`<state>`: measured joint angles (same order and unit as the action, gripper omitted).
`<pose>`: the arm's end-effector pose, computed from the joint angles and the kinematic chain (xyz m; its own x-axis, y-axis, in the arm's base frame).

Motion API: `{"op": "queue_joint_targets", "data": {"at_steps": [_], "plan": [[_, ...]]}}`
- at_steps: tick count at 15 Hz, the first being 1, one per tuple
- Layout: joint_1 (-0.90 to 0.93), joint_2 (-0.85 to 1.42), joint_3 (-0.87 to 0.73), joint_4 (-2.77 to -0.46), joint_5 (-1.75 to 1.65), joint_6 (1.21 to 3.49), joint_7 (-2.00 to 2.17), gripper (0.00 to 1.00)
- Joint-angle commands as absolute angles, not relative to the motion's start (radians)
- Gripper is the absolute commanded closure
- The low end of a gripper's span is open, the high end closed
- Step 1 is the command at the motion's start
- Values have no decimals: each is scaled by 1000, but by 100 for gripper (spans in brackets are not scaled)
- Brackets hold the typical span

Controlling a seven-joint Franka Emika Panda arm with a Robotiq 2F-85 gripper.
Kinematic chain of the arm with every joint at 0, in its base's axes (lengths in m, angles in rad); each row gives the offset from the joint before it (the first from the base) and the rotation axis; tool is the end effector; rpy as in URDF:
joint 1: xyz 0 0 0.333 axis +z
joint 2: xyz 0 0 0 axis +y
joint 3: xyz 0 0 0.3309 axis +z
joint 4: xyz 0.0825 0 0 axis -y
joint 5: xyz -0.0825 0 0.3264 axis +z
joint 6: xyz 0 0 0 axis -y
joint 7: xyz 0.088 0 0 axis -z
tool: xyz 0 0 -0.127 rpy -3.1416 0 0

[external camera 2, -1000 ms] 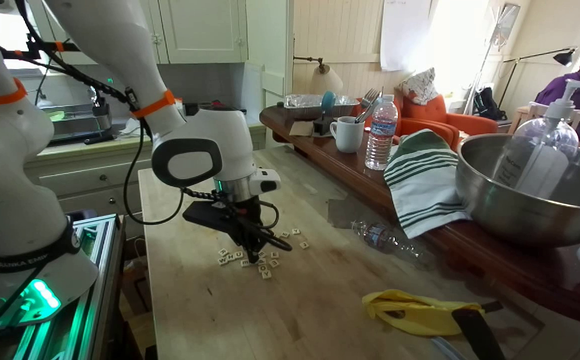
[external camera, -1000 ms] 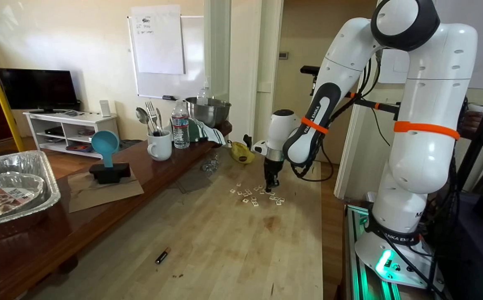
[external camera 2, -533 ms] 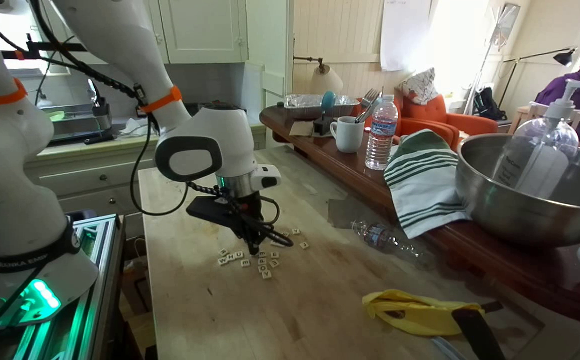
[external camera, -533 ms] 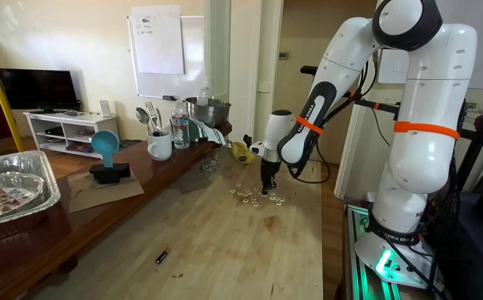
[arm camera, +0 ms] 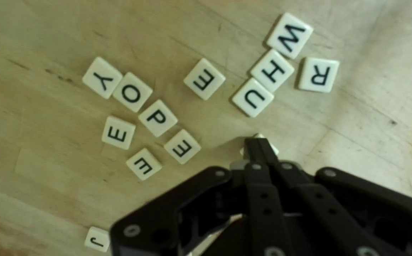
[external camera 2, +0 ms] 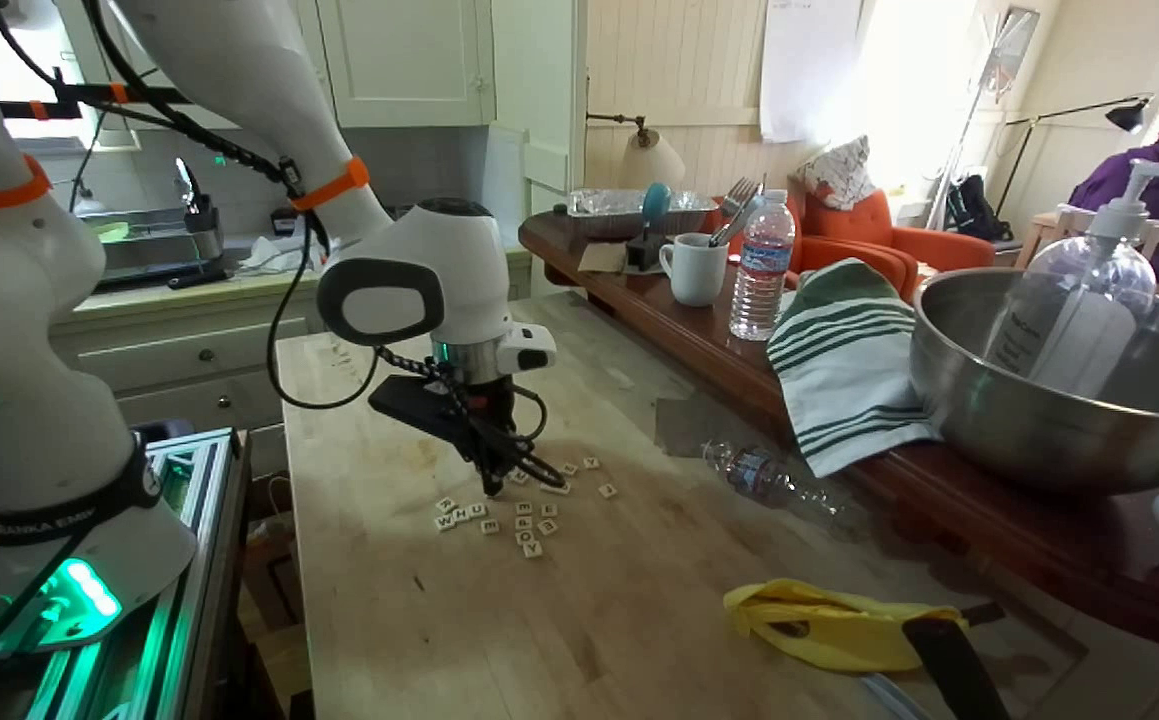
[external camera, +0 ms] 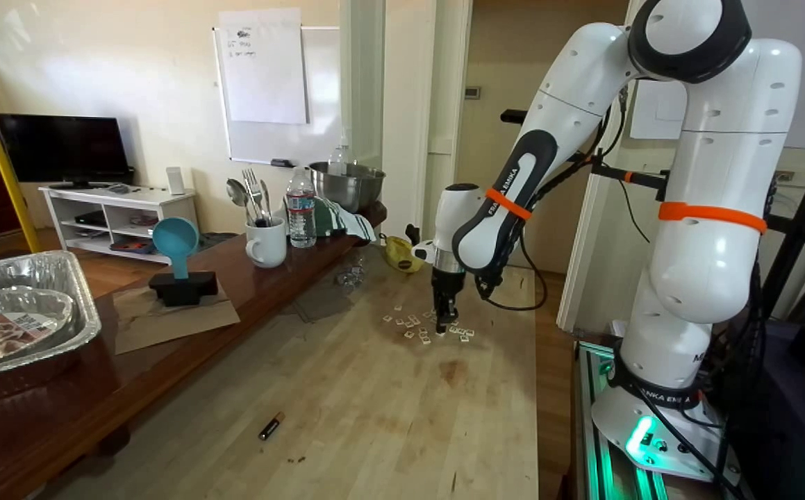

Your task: Replace the r tile letter with the z tile letter, then move the a tile letter to the right

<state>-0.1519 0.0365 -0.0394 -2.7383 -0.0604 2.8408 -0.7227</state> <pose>0.3782 -0.0705 0.2646 0.8307 0.5557 0.0337 0.5533 -0.8308 0.0605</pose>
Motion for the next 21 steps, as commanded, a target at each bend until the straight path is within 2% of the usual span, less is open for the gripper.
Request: {"op": "queue_joint_targets", "data": {"at_steps": [1, 21], "plan": [[-126, 28, -53, -2773, -68, 2725, -621, 100], [-50, 34, -18, -2744, 165, 2718, -383, 100]]}}
